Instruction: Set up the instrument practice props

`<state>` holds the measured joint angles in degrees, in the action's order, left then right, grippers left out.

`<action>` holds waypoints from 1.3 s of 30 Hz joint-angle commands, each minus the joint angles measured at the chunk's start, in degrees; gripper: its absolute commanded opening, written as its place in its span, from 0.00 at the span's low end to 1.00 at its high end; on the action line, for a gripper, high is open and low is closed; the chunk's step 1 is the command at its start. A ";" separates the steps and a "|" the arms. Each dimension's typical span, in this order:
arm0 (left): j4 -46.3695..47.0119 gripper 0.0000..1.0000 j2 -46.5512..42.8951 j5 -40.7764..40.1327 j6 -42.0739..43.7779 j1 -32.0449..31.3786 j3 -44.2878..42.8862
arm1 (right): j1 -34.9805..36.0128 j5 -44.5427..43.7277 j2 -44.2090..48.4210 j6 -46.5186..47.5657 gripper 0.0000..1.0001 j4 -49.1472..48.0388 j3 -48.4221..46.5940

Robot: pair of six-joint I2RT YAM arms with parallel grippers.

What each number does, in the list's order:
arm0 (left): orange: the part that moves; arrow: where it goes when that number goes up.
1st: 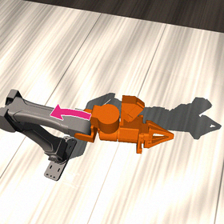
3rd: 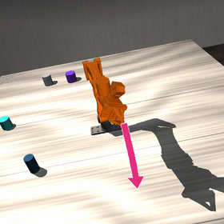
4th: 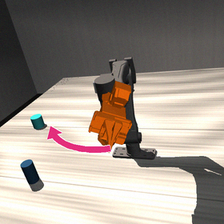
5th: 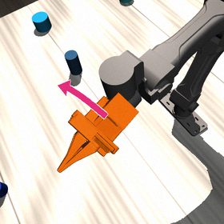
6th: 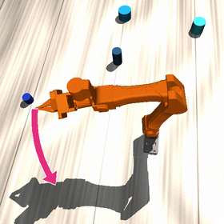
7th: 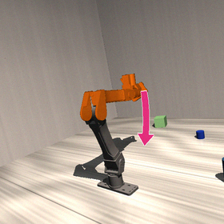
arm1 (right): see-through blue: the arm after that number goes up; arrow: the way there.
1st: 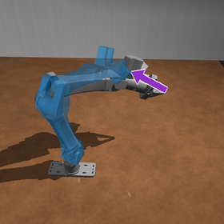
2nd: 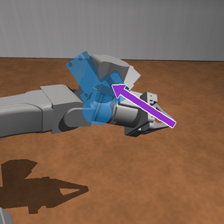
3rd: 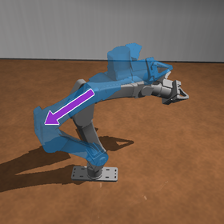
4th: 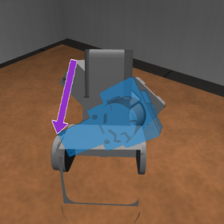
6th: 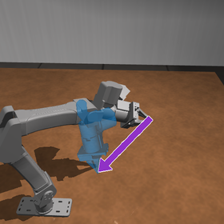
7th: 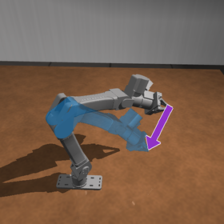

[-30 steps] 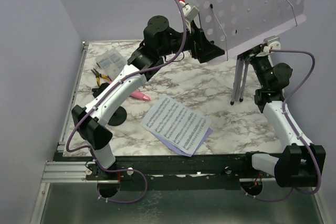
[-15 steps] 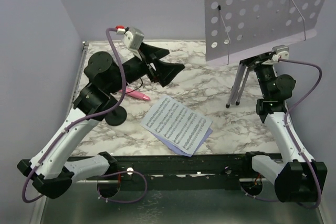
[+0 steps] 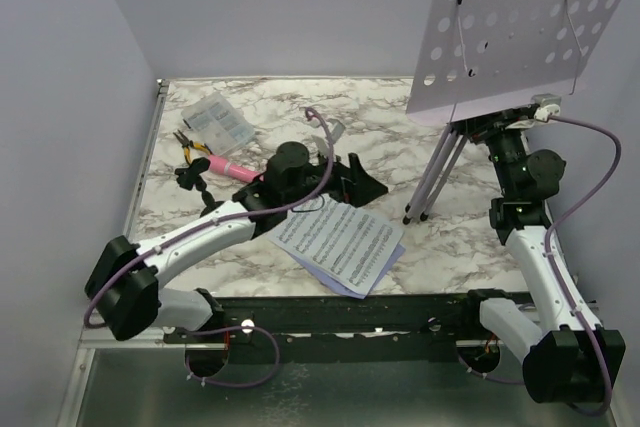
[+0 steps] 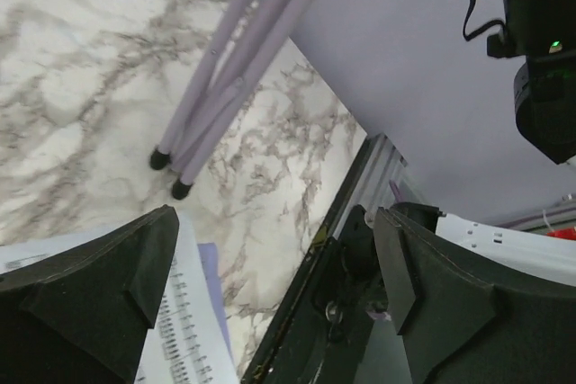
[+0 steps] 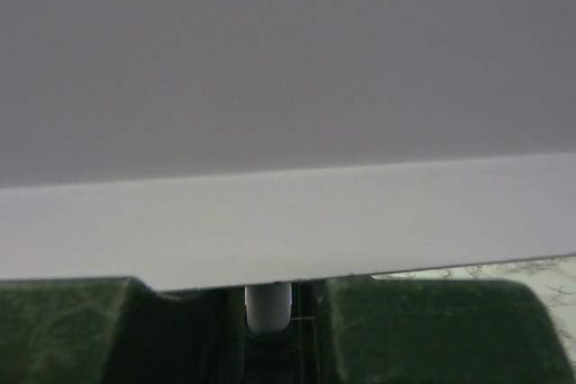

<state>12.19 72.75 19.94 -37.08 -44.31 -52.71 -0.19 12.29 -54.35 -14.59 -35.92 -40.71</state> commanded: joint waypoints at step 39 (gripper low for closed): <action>6.27 0.00 37.75 -40.30 24.77 -18.29 -32.32 | 0.18 0.79 8.17 -5.61 0.01 -13.95 -13.65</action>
<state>19.81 107.85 -15.35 -16.69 -63.24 -86.59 -0.47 14.02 -48.84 -17.32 -33.36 -44.64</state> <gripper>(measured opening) 0.308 0.209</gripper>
